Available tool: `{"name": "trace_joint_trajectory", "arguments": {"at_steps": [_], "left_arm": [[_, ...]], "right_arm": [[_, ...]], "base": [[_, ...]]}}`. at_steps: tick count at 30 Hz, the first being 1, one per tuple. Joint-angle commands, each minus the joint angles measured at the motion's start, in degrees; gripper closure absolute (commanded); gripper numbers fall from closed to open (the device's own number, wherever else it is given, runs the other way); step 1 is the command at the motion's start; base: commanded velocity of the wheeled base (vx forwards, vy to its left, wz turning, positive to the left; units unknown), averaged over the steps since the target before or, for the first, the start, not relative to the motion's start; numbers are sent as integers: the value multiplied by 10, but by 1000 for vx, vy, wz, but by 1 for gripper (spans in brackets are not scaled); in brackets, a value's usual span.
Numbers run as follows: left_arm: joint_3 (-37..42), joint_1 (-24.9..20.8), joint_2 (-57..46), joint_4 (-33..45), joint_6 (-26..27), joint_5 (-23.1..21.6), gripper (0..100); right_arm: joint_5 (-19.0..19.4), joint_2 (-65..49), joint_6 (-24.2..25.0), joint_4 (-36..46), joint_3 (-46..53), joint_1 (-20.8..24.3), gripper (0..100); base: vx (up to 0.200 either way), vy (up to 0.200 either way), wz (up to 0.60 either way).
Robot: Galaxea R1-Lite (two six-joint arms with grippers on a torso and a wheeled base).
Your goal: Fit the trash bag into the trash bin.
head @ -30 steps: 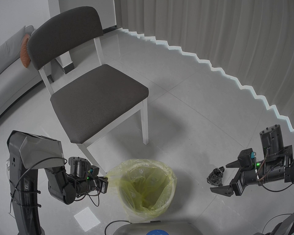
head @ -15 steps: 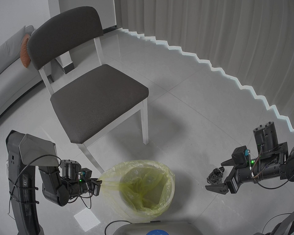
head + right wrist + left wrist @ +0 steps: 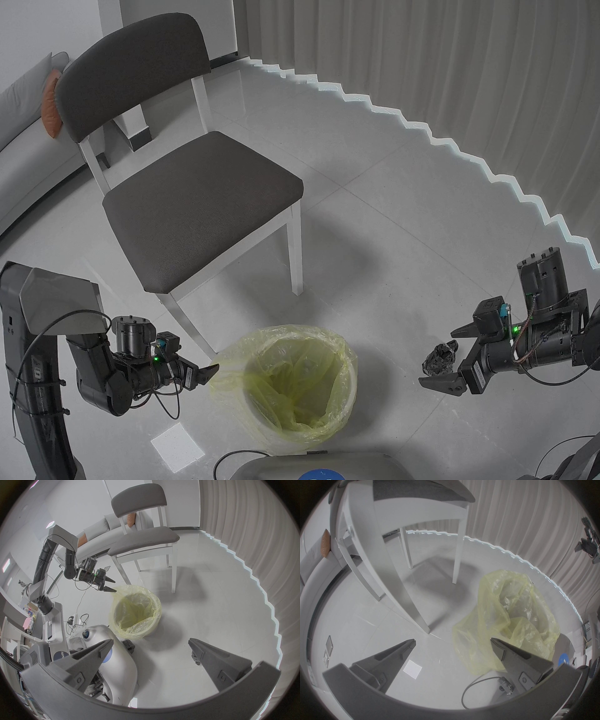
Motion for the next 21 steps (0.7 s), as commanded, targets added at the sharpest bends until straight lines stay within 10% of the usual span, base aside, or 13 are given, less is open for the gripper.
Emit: {"name": "trace_joint_trajectory", "arguments": {"at_steps": [1,21], "left_arm": [[-4,-26,-61,23,-1,0,0],[-42,-105,39,35,11,44,0]], "right_arm": [[-1,-1,0,0,-2,1,0],[1,-18,4,4,18,1,0]], "base": [[0,0,0],[0,0,0]]}}
